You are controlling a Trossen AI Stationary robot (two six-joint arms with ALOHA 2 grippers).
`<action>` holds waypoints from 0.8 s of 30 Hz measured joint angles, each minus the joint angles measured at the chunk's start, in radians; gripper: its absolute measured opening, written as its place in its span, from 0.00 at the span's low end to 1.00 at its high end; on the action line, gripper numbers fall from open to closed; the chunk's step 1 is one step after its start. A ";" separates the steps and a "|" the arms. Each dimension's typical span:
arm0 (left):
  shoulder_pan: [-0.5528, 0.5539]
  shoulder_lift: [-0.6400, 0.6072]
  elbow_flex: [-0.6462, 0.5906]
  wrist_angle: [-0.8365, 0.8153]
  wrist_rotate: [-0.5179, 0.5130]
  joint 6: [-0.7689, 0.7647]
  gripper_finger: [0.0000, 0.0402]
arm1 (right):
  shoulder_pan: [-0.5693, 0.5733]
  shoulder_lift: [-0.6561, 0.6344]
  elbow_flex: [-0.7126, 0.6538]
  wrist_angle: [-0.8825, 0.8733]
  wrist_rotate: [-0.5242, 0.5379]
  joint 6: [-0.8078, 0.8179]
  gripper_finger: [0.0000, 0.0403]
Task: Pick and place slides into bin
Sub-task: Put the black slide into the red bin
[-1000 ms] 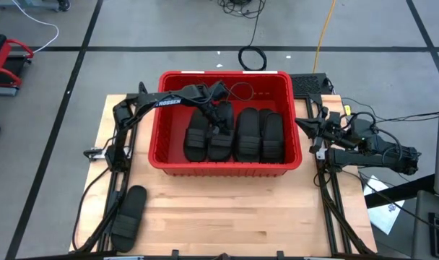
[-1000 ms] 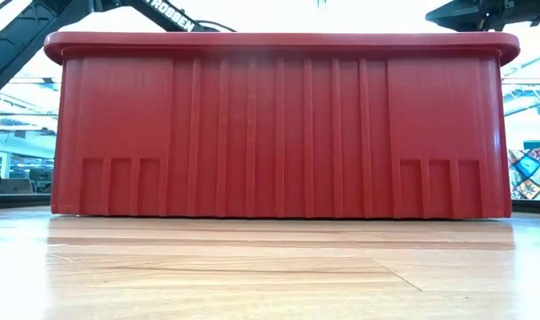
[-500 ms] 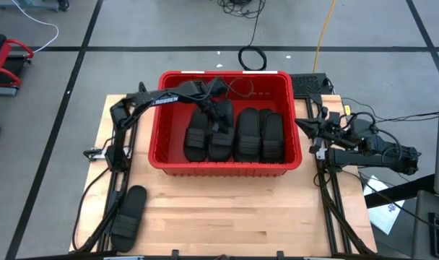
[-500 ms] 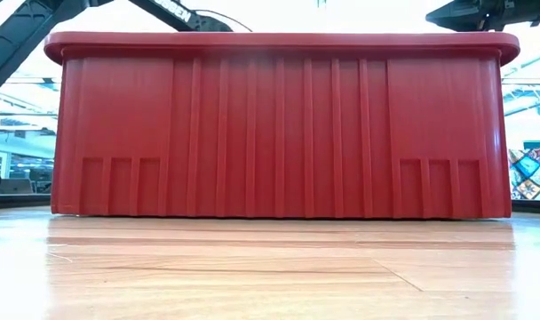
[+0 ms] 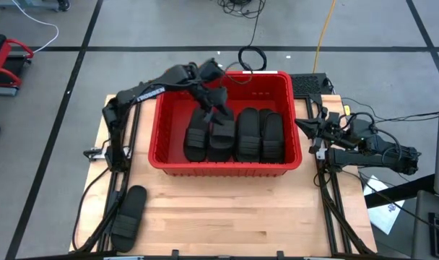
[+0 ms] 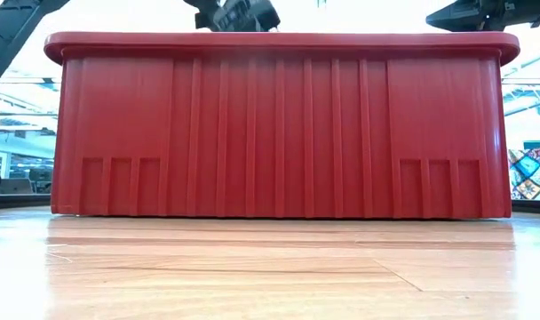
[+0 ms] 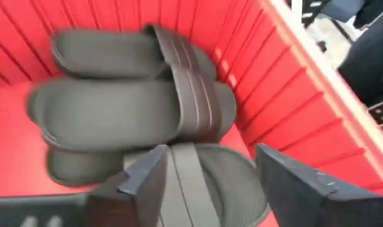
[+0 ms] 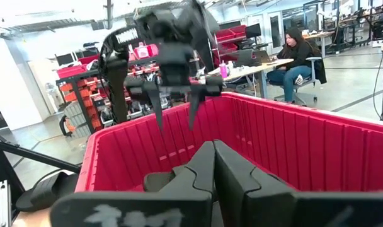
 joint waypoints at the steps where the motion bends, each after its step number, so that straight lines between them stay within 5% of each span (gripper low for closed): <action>1: 0.000 -0.012 0.017 -0.005 -0.006 0.007 0.55 | 0.000 0.000 0.000 -0.002 0.000 0.000 0.00; 11: -0.004 -0.054 0.028 -0.002 -0.125 0.012 0.03 | 0.000 0.000 0.000 -0.002 -0.002 -0.009 0.00; 17: -0.004 0.011 -0.019 0.011 -0.115 0.018 0.16 | 0.000 0.000 0.000 -0.002 -0.003 -0.008 0.00; 24: 0.016 0.112 -0.025 -0.002 -0.095 -0.054 0.46 | 0.000 0.000 0.000 0.000 -0.003 0.002 0.00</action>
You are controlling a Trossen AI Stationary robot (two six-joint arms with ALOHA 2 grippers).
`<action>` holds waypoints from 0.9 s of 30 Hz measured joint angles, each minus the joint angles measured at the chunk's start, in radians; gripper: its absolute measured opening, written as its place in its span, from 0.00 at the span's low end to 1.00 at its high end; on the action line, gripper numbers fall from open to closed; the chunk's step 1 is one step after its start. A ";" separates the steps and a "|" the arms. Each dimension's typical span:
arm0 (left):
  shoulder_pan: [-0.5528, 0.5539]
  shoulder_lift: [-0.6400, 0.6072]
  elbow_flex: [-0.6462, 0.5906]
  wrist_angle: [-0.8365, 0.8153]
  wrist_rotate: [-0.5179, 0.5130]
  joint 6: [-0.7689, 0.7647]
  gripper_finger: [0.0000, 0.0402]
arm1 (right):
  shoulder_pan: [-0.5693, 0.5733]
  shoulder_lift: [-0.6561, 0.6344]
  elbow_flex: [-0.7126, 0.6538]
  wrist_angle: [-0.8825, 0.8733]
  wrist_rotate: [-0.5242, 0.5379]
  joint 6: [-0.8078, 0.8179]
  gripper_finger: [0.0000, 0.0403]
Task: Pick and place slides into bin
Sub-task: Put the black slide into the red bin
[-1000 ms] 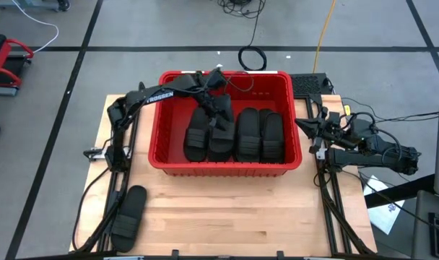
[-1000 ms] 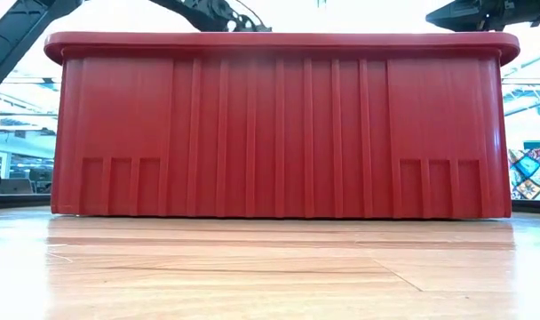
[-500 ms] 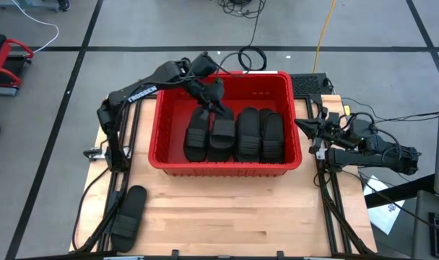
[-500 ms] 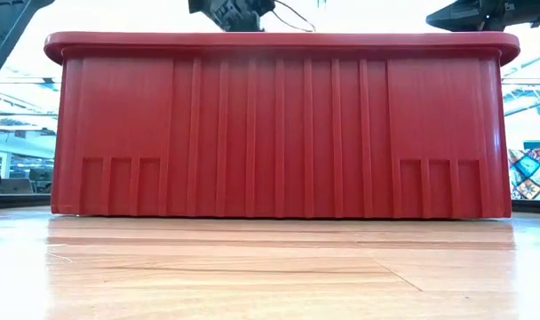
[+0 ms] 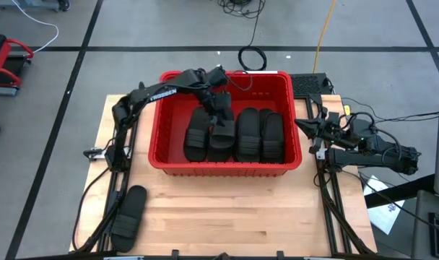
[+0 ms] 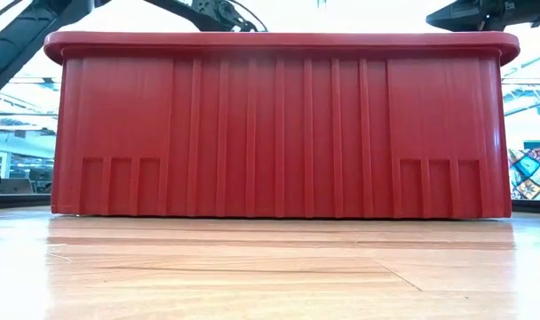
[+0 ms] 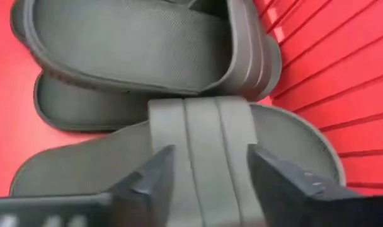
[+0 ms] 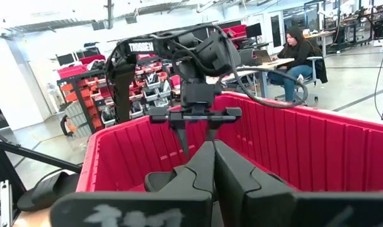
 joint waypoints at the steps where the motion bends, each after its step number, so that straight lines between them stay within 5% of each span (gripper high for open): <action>1: 0.004 0.003 0.000 -0.002 0.000 0.003 0.51 | 0.000 0.000 0.000 0.000 0.000 0.008 0.00; 11: 0.060 0.012 0.002 0.008 0.077 -0.014 0.83 | 0.000 0.000 0.000 0.000 0.000 0.073 0.00; 18: 0.106 0.090 0.001 -0.007 0.206 -0.066 0.78 | 0.000 0.000 0.000 0.000 0.000 0.073 0.00; 27: 0.088 0.115 0.001 -0.048 0.224 -0.035 0.69 | 0.000 0.000 0.000 0.000 0.001 0.073 0.00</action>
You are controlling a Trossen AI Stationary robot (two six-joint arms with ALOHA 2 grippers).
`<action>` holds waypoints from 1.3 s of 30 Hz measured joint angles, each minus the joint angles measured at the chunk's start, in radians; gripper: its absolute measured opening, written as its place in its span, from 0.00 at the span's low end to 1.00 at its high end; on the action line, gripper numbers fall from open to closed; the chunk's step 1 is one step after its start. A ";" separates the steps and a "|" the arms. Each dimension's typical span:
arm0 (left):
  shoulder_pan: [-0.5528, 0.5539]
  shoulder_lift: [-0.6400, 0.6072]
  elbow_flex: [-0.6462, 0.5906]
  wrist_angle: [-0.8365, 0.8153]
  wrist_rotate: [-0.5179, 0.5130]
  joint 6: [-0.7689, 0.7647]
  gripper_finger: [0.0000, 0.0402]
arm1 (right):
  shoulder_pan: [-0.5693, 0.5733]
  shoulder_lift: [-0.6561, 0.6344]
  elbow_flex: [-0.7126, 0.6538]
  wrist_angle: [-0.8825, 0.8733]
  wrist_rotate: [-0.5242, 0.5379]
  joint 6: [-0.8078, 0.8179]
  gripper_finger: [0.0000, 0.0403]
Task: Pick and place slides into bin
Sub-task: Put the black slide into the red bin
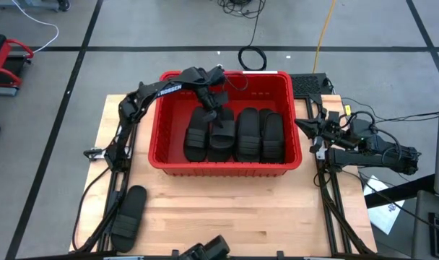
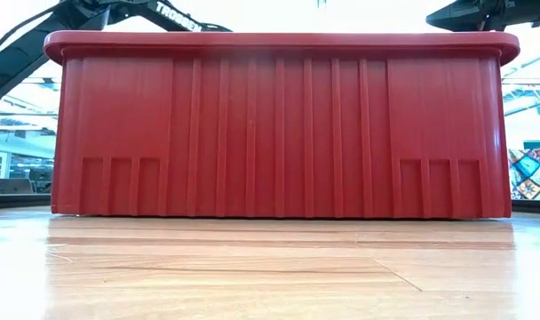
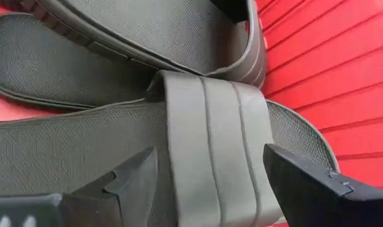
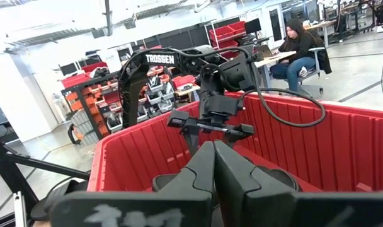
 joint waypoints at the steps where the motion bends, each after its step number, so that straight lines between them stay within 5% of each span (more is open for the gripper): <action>1: -0.001 0.000 0.000 0.000 0.000 0.001 0.69 | 0.000 0.000 0.000 0.000 0.000 0.000 0.00; 13: -0.083 0.000 0.000 -0.016 -0.141 0.035 0.62 | 0.000 0.000 0.000 -0.001 0.001 -0.004 0.00; 18: -0.112 0.000 0.000 -0.018 -0.193 0.065 0.43 | 0.000 0.000 0.000 -0.009 -0.001 -0.008 0.00; 25: -0.121 -0.002 0.000 -0.022 -0.195 0.095 0.04 | 0.000 0.000 0.000 -0.024 -0.001 -0.007 0.00; 39: -0.128 -0.029 0.000 -0.058 -0.198 -0.011 0.01 | 0.000 0.000 0.000 -0.024 -0.002 -0.007 0.00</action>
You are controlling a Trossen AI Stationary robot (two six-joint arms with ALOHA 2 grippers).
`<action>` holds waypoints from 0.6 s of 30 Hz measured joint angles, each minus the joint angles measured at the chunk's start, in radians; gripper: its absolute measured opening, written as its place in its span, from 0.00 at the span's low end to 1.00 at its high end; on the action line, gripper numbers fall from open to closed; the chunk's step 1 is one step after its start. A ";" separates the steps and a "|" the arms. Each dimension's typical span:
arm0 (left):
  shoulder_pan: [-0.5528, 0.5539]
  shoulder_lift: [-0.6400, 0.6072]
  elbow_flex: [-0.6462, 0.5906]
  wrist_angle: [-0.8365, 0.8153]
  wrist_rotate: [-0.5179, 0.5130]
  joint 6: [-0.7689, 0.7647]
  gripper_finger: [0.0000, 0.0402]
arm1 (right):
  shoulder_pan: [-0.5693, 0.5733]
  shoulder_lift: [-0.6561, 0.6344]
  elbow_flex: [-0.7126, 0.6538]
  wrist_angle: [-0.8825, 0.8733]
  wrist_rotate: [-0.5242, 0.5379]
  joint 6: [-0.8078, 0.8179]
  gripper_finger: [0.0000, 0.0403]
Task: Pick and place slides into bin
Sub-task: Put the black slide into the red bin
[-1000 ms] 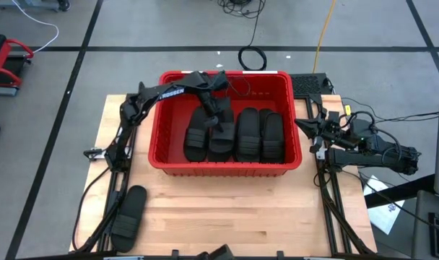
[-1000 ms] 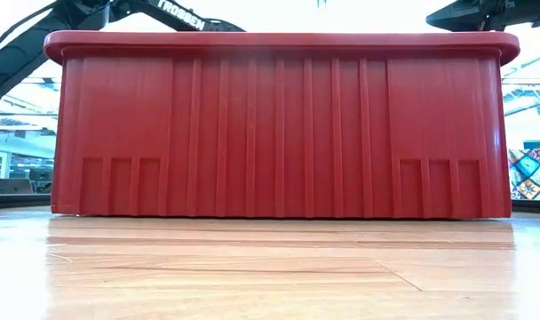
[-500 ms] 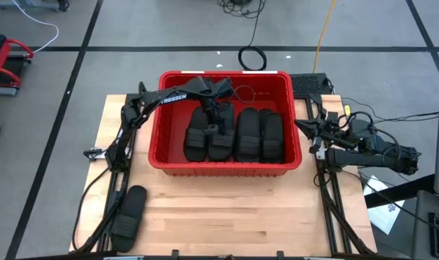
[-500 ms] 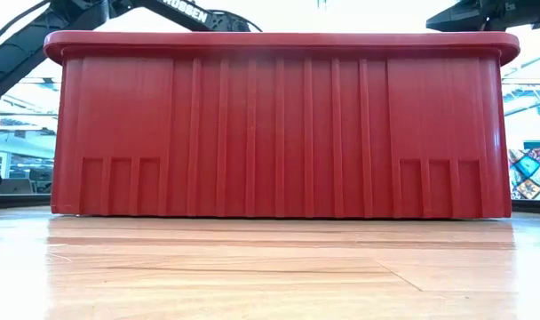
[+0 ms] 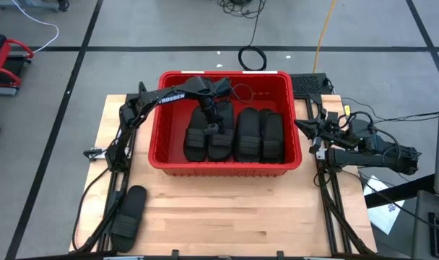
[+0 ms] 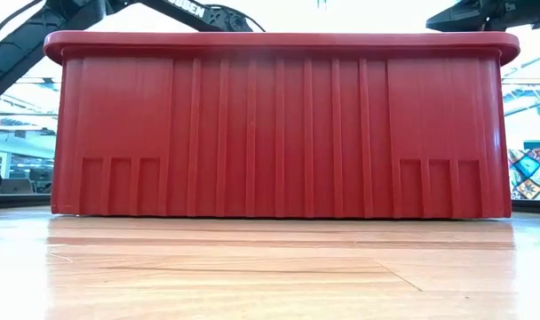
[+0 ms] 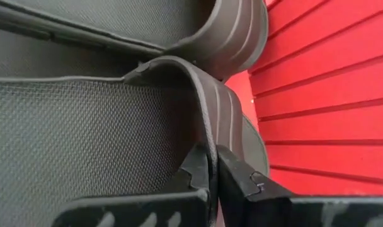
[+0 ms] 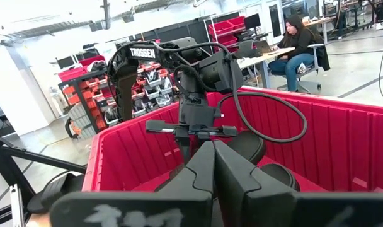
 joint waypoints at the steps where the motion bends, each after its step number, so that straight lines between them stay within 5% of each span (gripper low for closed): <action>1: -0.005 -0.001 0.000 -0.003 -0.007 -0.008 0.01 | 0.000 0.000 0.000 0.000 0.000 0.000 0.00; 18: -0.037 -0.001 0.033 -0.043 0.078 -0.072 0.01 | 0.000 0.000 0.000 -0.037 -0.046 0.002 0.00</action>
